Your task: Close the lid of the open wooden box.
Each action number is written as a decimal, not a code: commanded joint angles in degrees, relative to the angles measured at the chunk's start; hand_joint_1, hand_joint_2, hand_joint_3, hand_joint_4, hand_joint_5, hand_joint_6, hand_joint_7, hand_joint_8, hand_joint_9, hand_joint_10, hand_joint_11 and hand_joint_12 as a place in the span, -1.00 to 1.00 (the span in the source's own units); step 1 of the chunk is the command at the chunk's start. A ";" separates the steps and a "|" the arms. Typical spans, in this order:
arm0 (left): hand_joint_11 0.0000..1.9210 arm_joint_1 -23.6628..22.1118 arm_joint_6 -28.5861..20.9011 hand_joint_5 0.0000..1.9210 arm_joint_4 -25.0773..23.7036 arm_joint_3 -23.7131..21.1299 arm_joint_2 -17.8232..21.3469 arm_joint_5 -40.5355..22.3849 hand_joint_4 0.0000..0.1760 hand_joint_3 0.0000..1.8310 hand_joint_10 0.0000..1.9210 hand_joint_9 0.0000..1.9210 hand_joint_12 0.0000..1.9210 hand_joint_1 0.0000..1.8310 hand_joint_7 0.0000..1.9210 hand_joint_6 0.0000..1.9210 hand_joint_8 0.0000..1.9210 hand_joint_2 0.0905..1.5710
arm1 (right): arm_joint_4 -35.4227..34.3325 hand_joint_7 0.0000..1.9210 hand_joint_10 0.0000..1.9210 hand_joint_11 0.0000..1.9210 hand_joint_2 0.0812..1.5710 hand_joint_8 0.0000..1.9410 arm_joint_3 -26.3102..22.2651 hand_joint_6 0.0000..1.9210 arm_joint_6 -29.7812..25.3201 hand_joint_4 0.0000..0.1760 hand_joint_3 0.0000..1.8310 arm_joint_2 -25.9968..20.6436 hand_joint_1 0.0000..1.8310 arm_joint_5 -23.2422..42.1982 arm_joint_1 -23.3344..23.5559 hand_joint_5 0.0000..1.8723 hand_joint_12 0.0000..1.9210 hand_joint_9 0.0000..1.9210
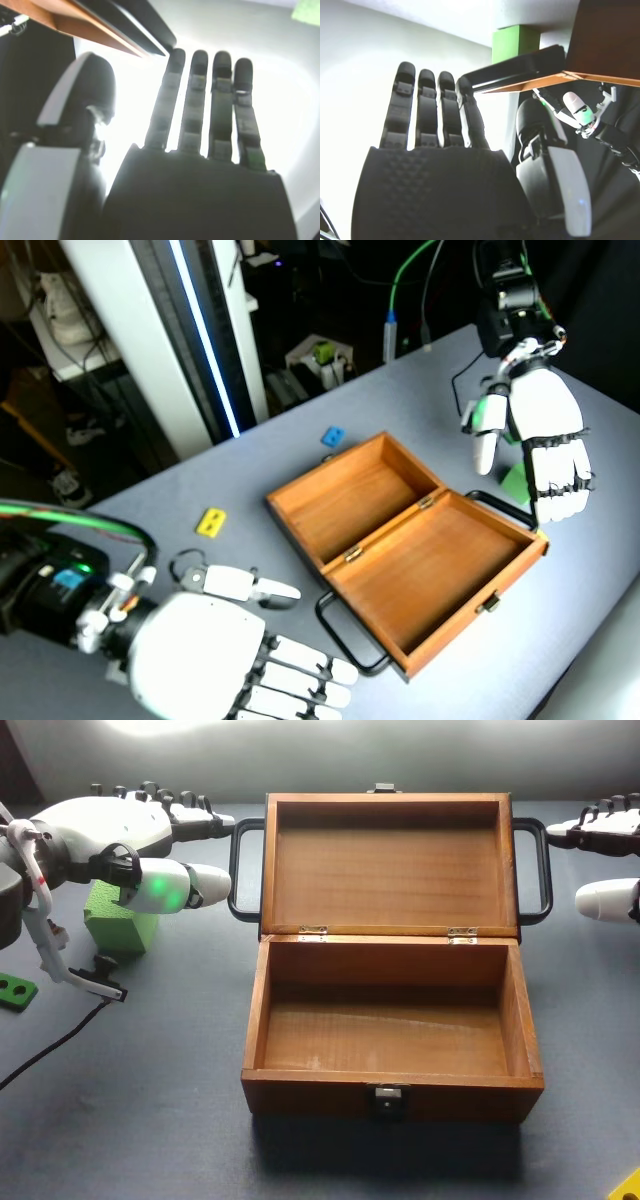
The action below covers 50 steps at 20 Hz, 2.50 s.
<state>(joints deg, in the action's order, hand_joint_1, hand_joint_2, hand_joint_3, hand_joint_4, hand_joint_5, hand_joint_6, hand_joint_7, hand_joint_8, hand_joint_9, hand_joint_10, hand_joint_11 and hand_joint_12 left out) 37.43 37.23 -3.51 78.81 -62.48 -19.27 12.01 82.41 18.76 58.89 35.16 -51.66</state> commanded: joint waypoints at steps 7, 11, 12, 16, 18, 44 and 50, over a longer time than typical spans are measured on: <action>-1.00 -1.32 1.61 -0.89 -0.12 0.14 -0.20 -4.11 -0.97 -0.99 -0.99 -0.95 -0.79 -0.99 -0.94 -1.00 -1.00 0.83 | -0.52 -0.83 -1.00 -0.83 0.75 -1.00 0.07 -1.00 -0.67 -1.00 -1.00 0.38 -0.98 5.57 0.86 -0.84 -0.99 -0.85; -0.95 -1.08 8.70 -0.83 5.47 0.02 -0.16 -2.63 -1.00 -0.99 -1.00 -0.89 -0.70 -0.88 -0.87 -1.00 -1.00 0.85 | -0.30 -0.85 -1.00 -0.85 0.78 -1.00 0.07 -1.00 -0.67 -1.00 -1.00 0.41 -0.94 5.22 0.86 -0.85 -1.00 -0.87; -0.95 -0.90 9.46 -0.82 6.44 0.06 -0.04 -2.51 -1.00 -0.99 -1.00 -0.91 -0.69 -0.85 -0.87 -1.00 -1.00 0.87 | -0.26 -0.87 -1.00 -0.87 0.79 -1.00 0.07 -1.00 -0.67 -1.00 -0.99 0.41 -0.94 5.13 0.86 -0.86 -1.00 -0.89; -0.95 -0.78 11.74 -0.84 8.80 0.45 -0.21 -1.47 -1.00 -1.00 -1.00 -0.89 -0.67 -0.88 -0.92 -1.00 -1.00 0.84 | 0.13 -0.85 -0.99 -0.84 0.80 -1.00 0.12 -0.99 -0.67 -1.00 -0.99 0.61 -0.92 4.89 0.86 -0.84 -0.99 -0.86; -0.96 -1.01 11.77 -0.85 8.49 0.54 -0.46 -1.13 -1.00 -1.00 -1.00 -0.90 -0.67 -0.89 -0.93 -1.00 -1.00 0.86 | 0.39 -0.86 -1.00 -0.85 0.79 -1.00 0.17 -1.00 -0.68 -1.00 -1.00 0.81 -0.90 4.89 0.87 -0.85 -0.99 -0.88; -0.97 1.94 10.43 -0.82 8.25 -3.69 3.89 -7.05 -1.00 -1.00 -1.00 -0.87 -0.81 -0.77 -0.85 -1.00 -0.99 0.87 | 2.24 -0.82 -1.00 -0.83 0.78 -1.00 1.74 -1.00 -2.19 -1.00 -1.00 1.47 -0.93 1.55 2.60 -0.82 -0.99 -0.84; -0.95 3.57 10.79 -0.81 9.46 -4.57 5.08 -7.47 -1.00 -1.00 -0.99 -0.84 -0.92 -0.83 -0.81 -1.00 -1.00 0.88 | 2.17 -0.82 -1.00 -0.79 0.77 -1.00 1.84 -1.00 -2.17 -1.00 -1.00 1.12 -0.95 0.50 2.38 -0.82 -0.99 -0.83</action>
<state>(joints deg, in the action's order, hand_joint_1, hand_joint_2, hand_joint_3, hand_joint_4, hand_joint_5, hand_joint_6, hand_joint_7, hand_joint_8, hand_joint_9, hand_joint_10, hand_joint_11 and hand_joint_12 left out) 41.36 48.01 5.37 74.19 -57.60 -20.43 16.10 83.92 16.84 60.20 30.61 -49.78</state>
